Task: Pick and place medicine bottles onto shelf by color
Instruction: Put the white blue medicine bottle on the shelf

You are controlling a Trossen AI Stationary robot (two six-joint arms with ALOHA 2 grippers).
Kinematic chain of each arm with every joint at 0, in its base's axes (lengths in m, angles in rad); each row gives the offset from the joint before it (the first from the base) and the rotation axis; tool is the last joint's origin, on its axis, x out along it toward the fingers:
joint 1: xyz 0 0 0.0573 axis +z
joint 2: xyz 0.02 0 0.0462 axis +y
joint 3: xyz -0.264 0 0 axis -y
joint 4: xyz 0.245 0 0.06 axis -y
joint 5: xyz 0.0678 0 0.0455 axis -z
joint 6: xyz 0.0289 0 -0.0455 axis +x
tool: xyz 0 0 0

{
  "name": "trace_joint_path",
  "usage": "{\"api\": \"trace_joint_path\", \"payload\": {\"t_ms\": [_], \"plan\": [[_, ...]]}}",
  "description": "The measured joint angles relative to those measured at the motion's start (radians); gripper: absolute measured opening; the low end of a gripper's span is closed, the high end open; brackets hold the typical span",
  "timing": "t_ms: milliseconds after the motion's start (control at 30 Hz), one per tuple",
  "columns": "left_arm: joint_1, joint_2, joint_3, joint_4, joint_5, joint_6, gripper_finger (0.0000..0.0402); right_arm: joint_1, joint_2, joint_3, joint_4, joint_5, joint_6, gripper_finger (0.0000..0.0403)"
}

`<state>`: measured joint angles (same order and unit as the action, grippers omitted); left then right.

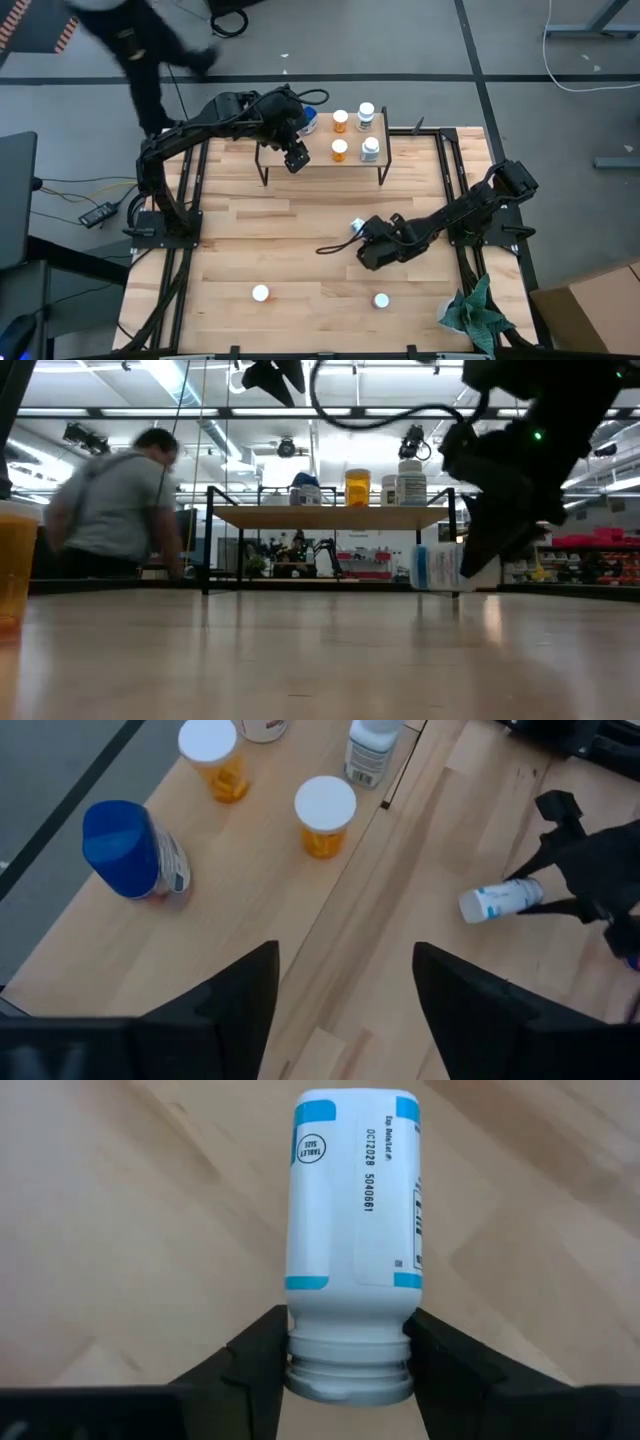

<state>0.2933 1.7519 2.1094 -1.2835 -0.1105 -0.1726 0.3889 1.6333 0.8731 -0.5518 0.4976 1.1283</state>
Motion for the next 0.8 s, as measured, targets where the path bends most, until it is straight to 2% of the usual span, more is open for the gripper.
{"api": "trace_joint_path", "payload": {"t_ms": [200, 267, 333, 500, 633, 800], "plan": [[-0.006, 0.0, 0.0, 0.0, 0.0, -0.007, 0.0231, -0.013, 0.0, 0.091, -0.05, -0.016, -0.092, 0.0199], [-0.013, 0.0, 0.0, -0.001, 0.0, -0.012, 0.0231, -0.014, 0.0, 0.151, -0.088, -0.016, -0.138, 0.0192], [-0.023, 0.0, -0.002, 0.002, 0.0, -0.022, 0.023, -0.013, 0.0, 0.225, -0.132, -0.02, -0.196, 0.0179], [-0.058, 0.0, -0.007, 0.007, 0.002, -0.027, 0.0229, -0.022, 0.0, 0.462, -0.256, -0.014, -0.347, 0.0179], [-0.092, 0.0, -0.007, 0.037, 0.003, -0.063, 0.0227, -0.05, -0.001, 0.646, -0.352, 0.023, -0.409, 0.0192], [-0.135, 0.0, -0.007, 0.095, 0.003, -0.08, 0.0227, -0.129, -0.002, 0.786, -0.419, 0.009, -0.493, 0.0191]]}}
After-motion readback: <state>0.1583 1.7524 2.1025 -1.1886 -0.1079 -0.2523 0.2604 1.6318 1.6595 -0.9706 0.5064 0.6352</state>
